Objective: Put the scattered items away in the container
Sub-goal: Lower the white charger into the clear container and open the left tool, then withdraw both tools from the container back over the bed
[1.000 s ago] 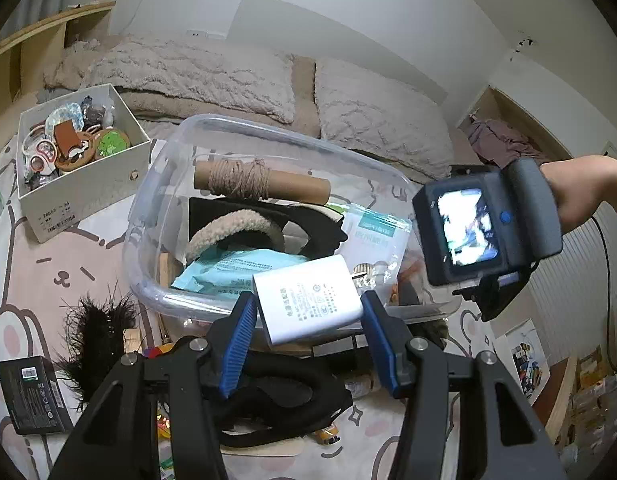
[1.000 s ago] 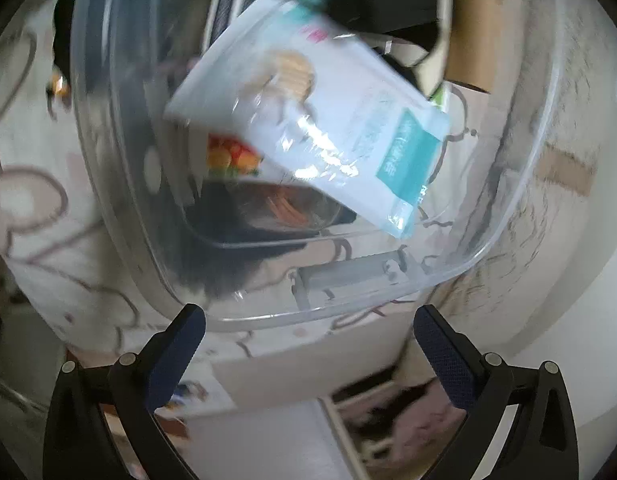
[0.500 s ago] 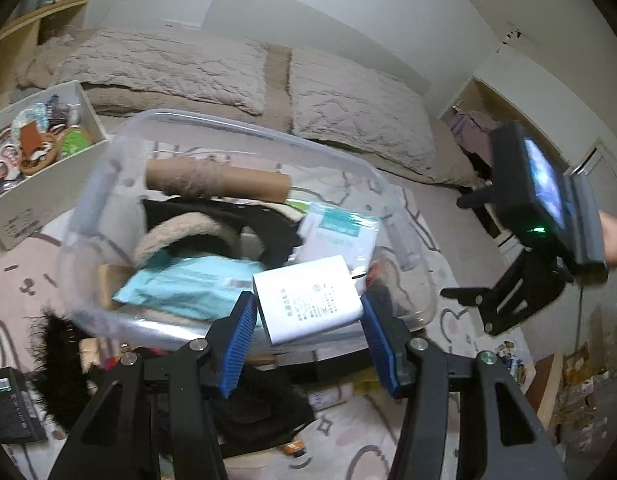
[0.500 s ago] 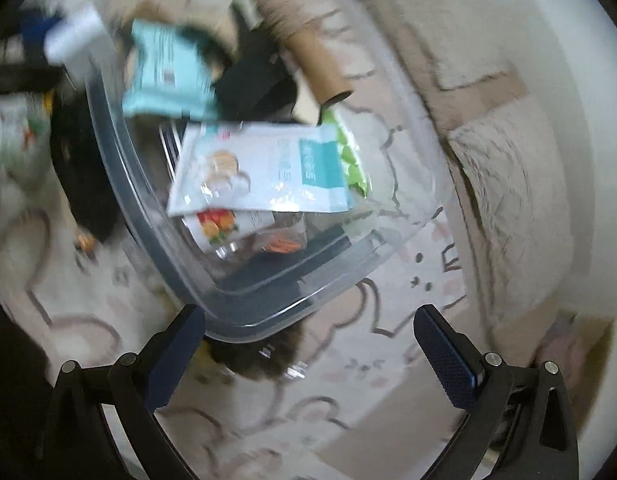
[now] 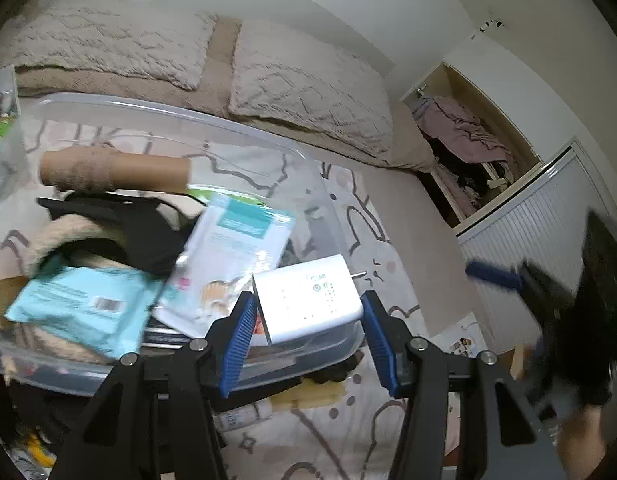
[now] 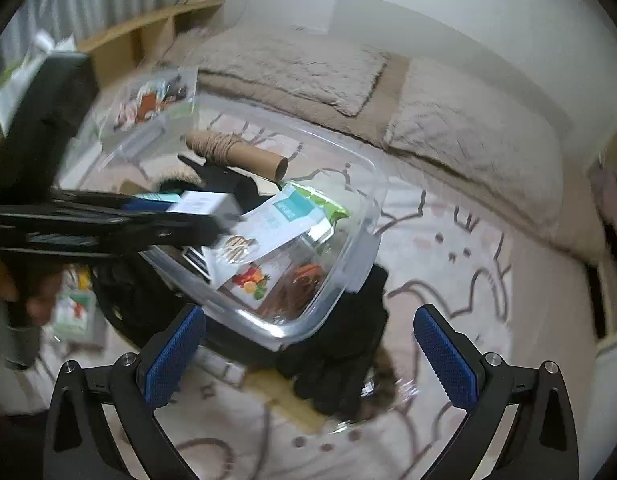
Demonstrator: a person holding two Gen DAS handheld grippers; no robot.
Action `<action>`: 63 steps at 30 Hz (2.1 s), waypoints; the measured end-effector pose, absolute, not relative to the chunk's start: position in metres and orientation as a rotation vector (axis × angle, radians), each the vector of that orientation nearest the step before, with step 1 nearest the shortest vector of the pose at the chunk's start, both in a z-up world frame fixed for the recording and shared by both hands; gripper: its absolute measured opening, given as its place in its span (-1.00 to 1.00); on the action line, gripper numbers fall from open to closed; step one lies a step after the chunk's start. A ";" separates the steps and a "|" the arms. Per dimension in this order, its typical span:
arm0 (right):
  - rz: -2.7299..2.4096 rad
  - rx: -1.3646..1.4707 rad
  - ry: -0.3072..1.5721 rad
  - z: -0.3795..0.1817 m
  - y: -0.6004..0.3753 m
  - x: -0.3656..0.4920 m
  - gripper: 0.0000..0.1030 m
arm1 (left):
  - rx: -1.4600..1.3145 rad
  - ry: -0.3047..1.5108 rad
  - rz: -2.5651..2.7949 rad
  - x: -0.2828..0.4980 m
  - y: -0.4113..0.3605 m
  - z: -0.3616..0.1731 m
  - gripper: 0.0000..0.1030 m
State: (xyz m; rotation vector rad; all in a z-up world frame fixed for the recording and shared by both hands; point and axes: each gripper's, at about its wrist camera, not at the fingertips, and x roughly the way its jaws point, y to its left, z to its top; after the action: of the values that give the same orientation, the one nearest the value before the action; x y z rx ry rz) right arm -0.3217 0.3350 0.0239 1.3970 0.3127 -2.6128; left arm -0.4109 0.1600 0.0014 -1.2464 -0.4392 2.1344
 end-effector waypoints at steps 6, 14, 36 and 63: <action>-2.667 1.430 0.128 0.017 0.356 -0.294 1.00 | -1.236 -0.380 2.118 -0.434 0.194 0.005 0.03; -2.719 1.506 -0.023 0.006 0.389 -0.261 1.00 | -1.223 0.099 2.150 -0.487 0.237 0.011 0.03; -2.732 1.509 -0.216 -0.002 0.408 -0.242 1.00 | -1.226 0.595 2.001 -0.513 0.270 -0.002 -0.15; -2.775 1.354 -0.291 0.024 0.384 -0.238 1.00 | -1.156 0.266 2.190 -0.445 0.197 0.051 0.76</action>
State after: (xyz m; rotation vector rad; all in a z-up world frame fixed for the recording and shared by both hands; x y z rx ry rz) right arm -0.2378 0.3838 0.0239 1.3543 -0.2913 -2.7747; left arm -0.4453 0.1971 0.0509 -1.1556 0.2659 2.1901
